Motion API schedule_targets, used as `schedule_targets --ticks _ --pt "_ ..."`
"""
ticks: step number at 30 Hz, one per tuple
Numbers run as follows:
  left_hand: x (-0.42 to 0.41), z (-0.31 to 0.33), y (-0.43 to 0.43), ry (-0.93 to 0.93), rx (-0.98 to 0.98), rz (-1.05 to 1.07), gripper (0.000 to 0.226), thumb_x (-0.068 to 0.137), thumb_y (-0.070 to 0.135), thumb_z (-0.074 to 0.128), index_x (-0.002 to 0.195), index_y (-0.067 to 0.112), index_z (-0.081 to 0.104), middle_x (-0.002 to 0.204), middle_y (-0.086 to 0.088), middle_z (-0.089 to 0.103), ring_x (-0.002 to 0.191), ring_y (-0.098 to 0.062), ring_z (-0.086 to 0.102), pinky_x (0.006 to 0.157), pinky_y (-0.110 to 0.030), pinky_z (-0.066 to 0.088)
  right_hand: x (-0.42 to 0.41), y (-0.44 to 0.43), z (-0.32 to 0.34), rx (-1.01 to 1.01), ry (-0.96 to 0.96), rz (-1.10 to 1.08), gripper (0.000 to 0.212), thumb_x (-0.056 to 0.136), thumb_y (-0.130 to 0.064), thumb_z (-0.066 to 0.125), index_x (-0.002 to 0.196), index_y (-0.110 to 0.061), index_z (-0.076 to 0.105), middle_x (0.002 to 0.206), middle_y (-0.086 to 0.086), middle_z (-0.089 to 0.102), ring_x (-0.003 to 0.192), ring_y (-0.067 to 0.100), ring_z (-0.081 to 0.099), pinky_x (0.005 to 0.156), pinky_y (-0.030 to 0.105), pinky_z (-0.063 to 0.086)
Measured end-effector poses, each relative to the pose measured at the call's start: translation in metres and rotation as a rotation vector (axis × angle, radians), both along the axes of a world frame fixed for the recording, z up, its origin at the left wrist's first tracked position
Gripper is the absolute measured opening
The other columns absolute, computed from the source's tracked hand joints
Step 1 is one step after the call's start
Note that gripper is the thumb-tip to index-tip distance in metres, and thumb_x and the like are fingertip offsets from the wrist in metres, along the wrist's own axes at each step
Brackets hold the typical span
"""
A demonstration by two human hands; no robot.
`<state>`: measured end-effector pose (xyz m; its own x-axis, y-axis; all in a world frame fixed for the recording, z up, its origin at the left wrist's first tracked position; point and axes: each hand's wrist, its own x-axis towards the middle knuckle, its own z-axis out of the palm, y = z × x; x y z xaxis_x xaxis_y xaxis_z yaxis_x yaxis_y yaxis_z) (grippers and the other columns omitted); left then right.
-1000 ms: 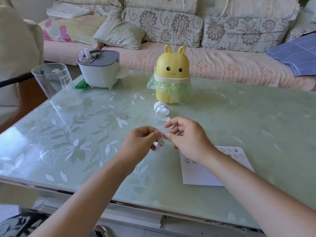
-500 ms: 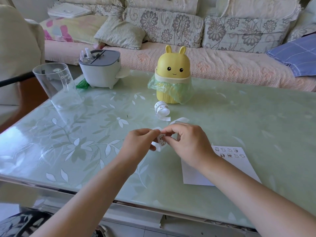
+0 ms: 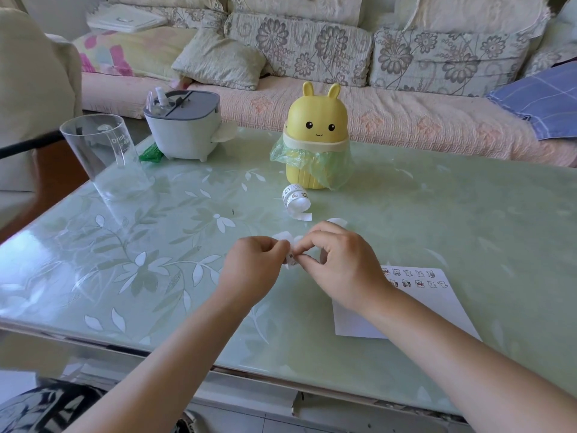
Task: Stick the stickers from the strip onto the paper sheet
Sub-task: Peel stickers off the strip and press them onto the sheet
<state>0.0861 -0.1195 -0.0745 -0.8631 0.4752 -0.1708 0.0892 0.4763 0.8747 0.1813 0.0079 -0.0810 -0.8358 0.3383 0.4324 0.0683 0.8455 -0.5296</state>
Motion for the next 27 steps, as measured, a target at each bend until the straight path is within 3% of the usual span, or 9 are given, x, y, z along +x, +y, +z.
schedule_targets --ticks 3,5,7,12,17,22,27 --pt "-0.001 -0.007 0.003 0.310 -0.192 -0.015 0.032 0.090 0.035 0.054 0.069 0.013 0.064 0.059 0.002 0.053 0.053 -0.018 0.044 0.051 -0.027 0.035 0.002 0.003 0.006 -0.219 -0.065 -0.019 0.015 0.083 -0.021 0.078 0.075 -0.032 0.072 0.071 -0.029 0.058 0.055 0.009 0.049 0.056 0.015 0.036" --pt "-0.001 -0.010 0.004 0.496 -0.272 -0.025 0.033 0.093 0.038 0.051 0.069 0.020 0.063 0.073 0.006 0.061 0.064 -0.019 0.055 0.055 -0.029 0.043 0.006 0.009 0.010 -0.364 -0.104 -0.051 0.014 0.083 -0.022 0.079 0.074 -0.030 0.073 0.057 -0.028 0.058 0.049 0.006 0.049 0.054 0.013 0.037" --pt "-0.001 -0.014 0.005 0.626 -0.305 -0.026 0.032 0.093 0.039 0.050 0.072 0.021 0.065 0.081 0.005 0.061 0.074 -0.021 0.059 0.059 -0.032 0.049 0.012 0.017 0.013 -0.467 -0.119 -0.085 0.013 0.083 -0.021 0.080 0.073 -0.027 0.073 0.059 -0.021 0.063 0.048 0.006 0.052 0.053 0.017 0.043" --pt "0.007 -0.016 0.011 0.785 -0.283 -0.076 0.025 0.086 0.041 0.061 0.098 0.019 0.063 0.095 0.003 0.059 0.094 -0.023 0.054 0.069 -0.035 0.048 0.035 0.037 0.021 -0.687 -0.229 -0.144 0.006 0.086 -0.015 0.078 0.082 -0.015 0.074 0.062 -0.005 0.063 0.051 0.012 0.056 0.049 0.022 0.046" --pt "0.023 -0.015 0.026 1.016 -0.165 -0.253 0.025 0.078 0.026 0.073 0.097 0.016 0.061 0.094 0.000 0.055 0.088 -0.024 0.053 0.068 -0.033 0.044 0.061 0.059 0.021 -0.707 -0.372 -0.227 0.004 0.084 -0.018 0.077 0.084 -0.016 0.074 0.056 -0.009 0.063 0.051 0.011 0.054 0.045 0.023 0.043" --pt "0.044 -0.027 0.045 1.045 -0.077 -0.472 0.003 0.079 0.019 0.069 0.082 0.020 0.069 0.082 0.006 0.060 0.078 -0.022 0.056 0.059 -0.029 0.044 0.082 0.074 0.015 -0.688 -0.440 -0.265 0.002 0.084 -0.017 0.076 0.084 -0.015 0.075 0.065 -0.008 0.068 0.051 0.011 0.053 0.045 0.017 0.039" --pt "0.053 -0.042 0.053 0.939 -0.103 -0.619 0.017 0.085 0.034 0.067 0.098 0.023 0.071 0.099 0.009 0.064 0.093 -0.017 0.058 0.065 -0.029 0.049 0.089 0.084 0.008 -0.657 -0.452 -0.262 0.005 0.085 -0.016 0.075 0.080 -0.017 0.076 0.070 -0.007 0.072 0.049 0.011 0.052 0.045 0.014 0.040"
